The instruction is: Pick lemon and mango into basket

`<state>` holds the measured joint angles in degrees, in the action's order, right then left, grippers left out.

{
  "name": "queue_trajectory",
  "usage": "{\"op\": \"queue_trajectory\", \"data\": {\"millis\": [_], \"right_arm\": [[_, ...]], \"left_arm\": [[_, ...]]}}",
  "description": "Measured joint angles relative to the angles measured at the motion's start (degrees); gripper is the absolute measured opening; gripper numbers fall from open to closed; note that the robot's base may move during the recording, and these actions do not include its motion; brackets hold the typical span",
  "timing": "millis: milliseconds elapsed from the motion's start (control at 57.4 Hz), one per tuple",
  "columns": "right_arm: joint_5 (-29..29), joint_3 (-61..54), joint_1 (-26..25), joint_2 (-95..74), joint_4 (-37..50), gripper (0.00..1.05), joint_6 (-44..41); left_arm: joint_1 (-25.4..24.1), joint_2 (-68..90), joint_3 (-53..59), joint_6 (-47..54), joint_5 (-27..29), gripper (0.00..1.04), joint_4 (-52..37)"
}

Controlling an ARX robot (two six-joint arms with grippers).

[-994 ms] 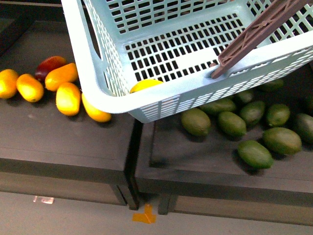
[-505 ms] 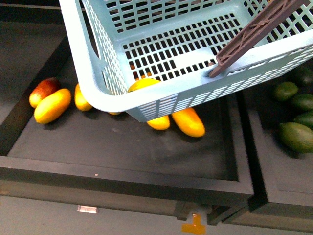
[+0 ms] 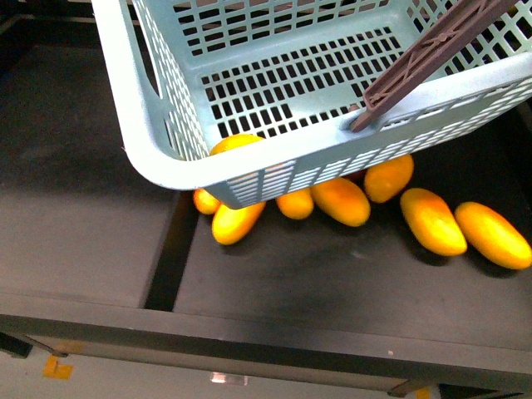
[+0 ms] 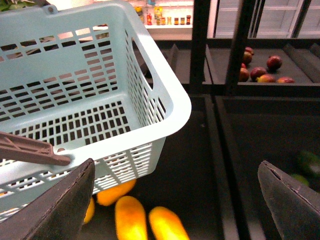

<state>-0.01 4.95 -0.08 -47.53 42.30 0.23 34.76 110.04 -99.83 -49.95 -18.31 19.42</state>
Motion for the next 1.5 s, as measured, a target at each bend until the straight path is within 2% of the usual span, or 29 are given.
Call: {"op": "queue_trajectory", "data": {"millis": [558,732,750,802,837,889,924,1028,1150,1220,1377,1499], "right_arm": [[-0.15,0.00,0.07,-0.07,0.00,0.96,0.00],[0.28,0.04,0.09,-0.04,-0.17,0.96,0.17],[1.16,0.31,0.22,0.07,-1.16,0.96,0.72],[7.89,4.63,0.52,0.28,-14.34,0.96,5.20],[12.20,9.35,-0.85,-0.70,-24.70,0.96,8.85],[12.46,14.64,-3.78,-2.93,-33.79,0.96,10.99],[11.19,17.05,-5.64,-4.50,-36.30,0.96,11.02],[4.02,22.64,-11.45,-10.58,-34.67,0.96,7.23],[-4.72,29.29,-20.15,-21.11,-29.81,0.96,-3.87],[-7.41,31.87,-23.80,-26.84,-29.22,0.96,-10.84],[-8.92,34.91,-29.75,-42.16,-27.69,0.96,-23.54],[-8.46,36.50,-31.32,-53.16,-25.94,0.96,-28.61]], "left_arm": [[-1.07,0.00,0.00,0.83,1.46,0.30,0.00],[-0.57,0.00,0.00,0.20,0.26,0.30,0.00],[-0.46,0.00,0.00,0.20,0.26,0.30,0.00],[-0.20,0.00,0.00,0.31,0.26,0.30,0.00],[-0.07,0.00,0.00,0.31,0.15,0.30,0.00],[0.22,0.00,0.00,0.28,-0.24,0.30,0.00],[0.35,0.00,0.00,0.31,-0.70,0.30,0.00],[0.39,0.00,0.00,-0.04,-1.20,0.30,0.00],[0.37,0.00,0.00,0.07,-0.70,0.30,0.00],[0.26,0.00,0.00,0.00,-0.11,0.30,0.00],[0.00,0.00,0.00,0.09,0.50,0.30,0.00],[0.00,0.00,0.00,0.02,0.22,0.30,0.00]]}}
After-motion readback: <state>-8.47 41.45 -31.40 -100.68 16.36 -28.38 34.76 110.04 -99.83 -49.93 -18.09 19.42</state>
